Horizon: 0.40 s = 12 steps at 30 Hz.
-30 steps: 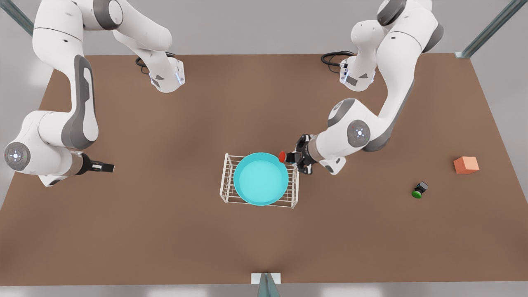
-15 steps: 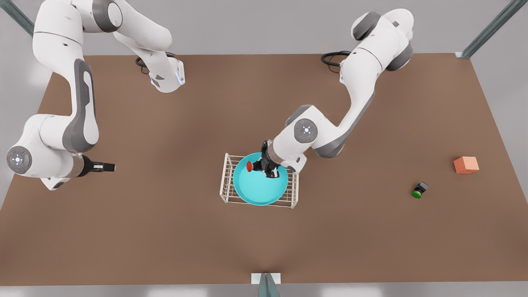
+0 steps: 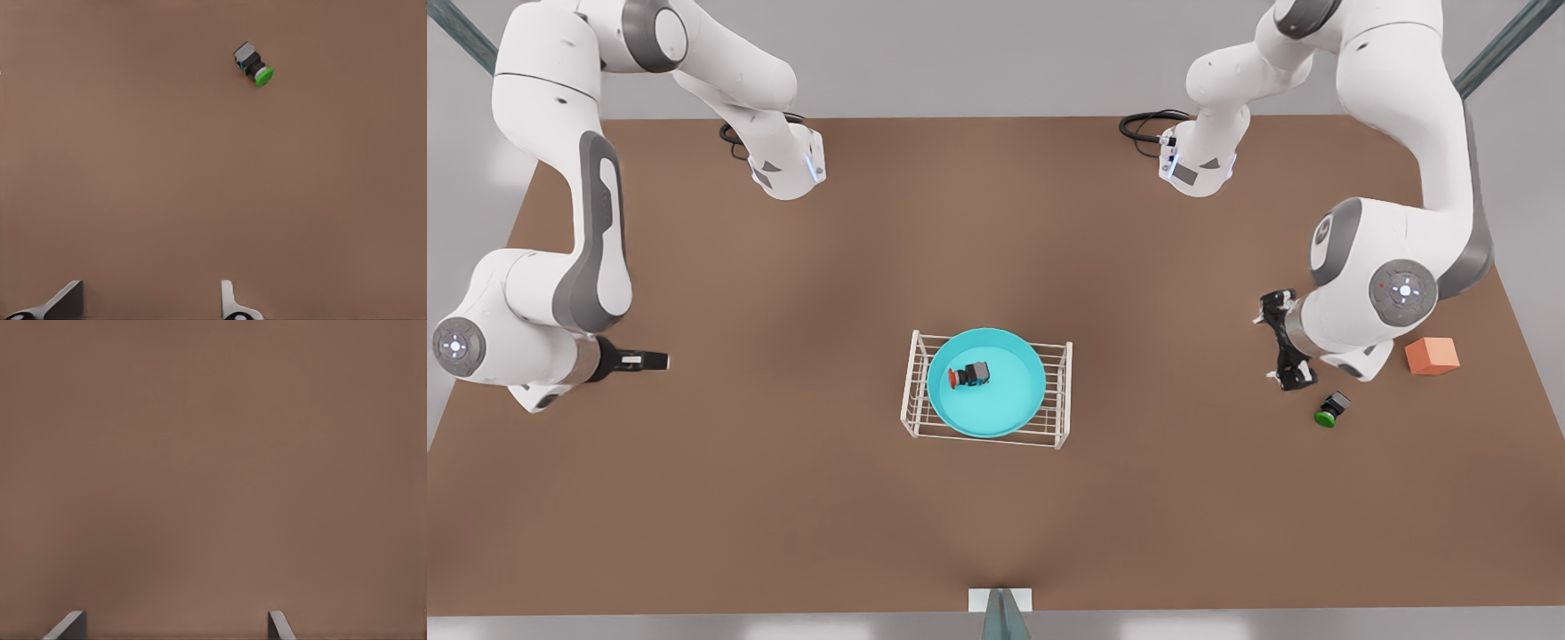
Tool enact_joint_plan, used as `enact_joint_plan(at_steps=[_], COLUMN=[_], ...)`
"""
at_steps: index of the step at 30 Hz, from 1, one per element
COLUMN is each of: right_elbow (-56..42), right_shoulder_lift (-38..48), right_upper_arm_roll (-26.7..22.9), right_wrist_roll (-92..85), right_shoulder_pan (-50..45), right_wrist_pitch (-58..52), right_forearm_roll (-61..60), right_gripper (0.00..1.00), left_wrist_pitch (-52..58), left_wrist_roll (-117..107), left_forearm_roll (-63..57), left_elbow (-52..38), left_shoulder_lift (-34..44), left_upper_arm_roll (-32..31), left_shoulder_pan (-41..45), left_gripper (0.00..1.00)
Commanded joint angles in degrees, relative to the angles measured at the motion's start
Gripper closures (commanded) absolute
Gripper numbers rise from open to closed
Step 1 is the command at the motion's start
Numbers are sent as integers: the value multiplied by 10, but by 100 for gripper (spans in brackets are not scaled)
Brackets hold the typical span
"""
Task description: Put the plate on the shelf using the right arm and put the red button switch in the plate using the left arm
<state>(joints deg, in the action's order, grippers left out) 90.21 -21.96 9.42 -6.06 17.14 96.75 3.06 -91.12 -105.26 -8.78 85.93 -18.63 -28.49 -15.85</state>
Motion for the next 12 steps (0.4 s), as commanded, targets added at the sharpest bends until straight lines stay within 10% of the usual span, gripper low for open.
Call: enact_joint_plan(at_steps=[1,12], right_elbow=[0,0], right_shoulder_lift=[1,-5], right_upper_arm_roll=[2,0], right_wrist_roll=[-45,-48], right_shoulder_pan=[2,4], right_wrist_pitch=[1,0], right_forearm_roll=[0,-1], right_gripper=[0,0], left_wrist_pitch=[63,64], left_wrist_roll=[837,843], left_forearm_roll=[-5,-1], left_elbow=[4,-11], left_shoulder_lift=[2,-6], left_upper_arm_roll=[0,-2], left_shoulder_pan=[-2,1], left_gripper=[0,0])
